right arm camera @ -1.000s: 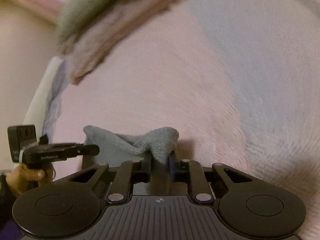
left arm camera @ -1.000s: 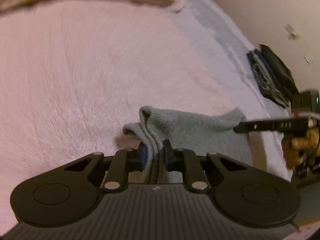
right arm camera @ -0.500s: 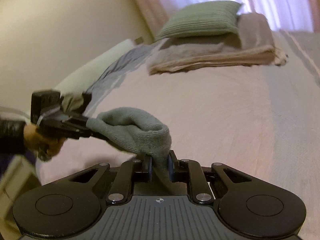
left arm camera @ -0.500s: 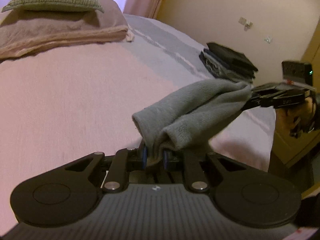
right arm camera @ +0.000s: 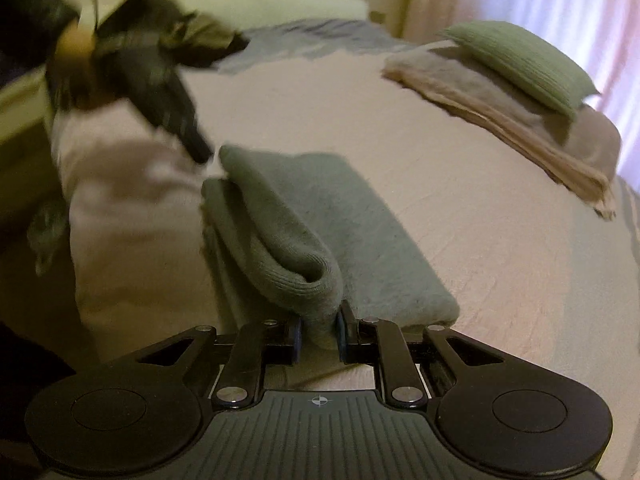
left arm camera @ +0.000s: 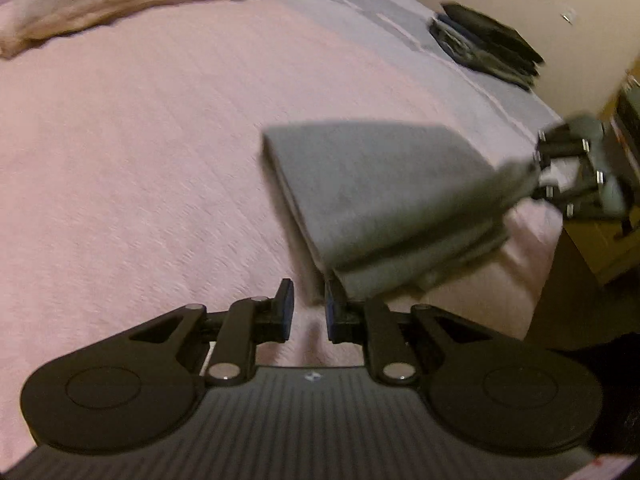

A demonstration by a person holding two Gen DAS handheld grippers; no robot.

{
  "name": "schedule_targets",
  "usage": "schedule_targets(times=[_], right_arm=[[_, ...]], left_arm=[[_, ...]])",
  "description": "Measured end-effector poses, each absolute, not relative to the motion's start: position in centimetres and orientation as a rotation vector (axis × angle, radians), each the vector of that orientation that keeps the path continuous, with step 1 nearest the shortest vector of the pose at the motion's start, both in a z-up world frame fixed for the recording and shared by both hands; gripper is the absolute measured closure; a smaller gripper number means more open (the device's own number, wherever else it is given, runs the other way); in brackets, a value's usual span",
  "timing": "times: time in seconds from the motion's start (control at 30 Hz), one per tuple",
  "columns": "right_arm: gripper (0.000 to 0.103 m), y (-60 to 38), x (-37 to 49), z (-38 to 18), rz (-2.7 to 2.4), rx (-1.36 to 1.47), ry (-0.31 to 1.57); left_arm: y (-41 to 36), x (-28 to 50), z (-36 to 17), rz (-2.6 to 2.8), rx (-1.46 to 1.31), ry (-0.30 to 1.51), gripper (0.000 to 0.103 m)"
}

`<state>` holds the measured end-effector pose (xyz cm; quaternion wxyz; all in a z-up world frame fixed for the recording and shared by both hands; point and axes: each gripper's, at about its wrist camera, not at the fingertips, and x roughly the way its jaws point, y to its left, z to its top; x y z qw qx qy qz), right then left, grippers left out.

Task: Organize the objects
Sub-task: 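Grasp the strip end with the left gripper while the right gripper grasps it too, lifting, then fold the lifted strip end over onto the garment with both grippers and release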

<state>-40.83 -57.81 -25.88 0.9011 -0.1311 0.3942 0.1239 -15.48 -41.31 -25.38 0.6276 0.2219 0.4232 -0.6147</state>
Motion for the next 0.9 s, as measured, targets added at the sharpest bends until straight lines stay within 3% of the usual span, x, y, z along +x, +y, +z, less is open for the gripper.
schedule_targets(times=[0.13,0.27,0.47,0.57,0.73,0.9], right_arm=[[0.087,-57.4,-40.2,-26.2,0.256,-0.309,0.862],[0.081,-58.1,-40.7,-24.7,0.226,-0.253,0.953],[0.081,-60.4,-39.4,-21.2,0.14,0.145,0.878],[0.081,-60.9,-37.1,-23.9,0.13,0.336,0.918],[0.081,-60.2,-36.7,-30.6,0.156,0.373,1.046],[0.081,-60.7,-35.2,-29.3,0.196,0.383,1.089]], left_arm=[[-43.7,-15.7,-22.9,-1.422,0.429,0.924,0.092],[-47.6,-17.4,-24.3,-1.485,0.454,0.974,0.092],[-49.0,-20.4,-26.7,-1.537,0.66,0.961,0.092],[-48.7,-20.1,-27.1,-1.528,0.655,0.975,0.092],[-48.5,-20.2,-28.2,-1.541,0.685,0.992,0.091],[-48.6,-20.1,-27.6,-1.511,0.686,1.02,0.091]])
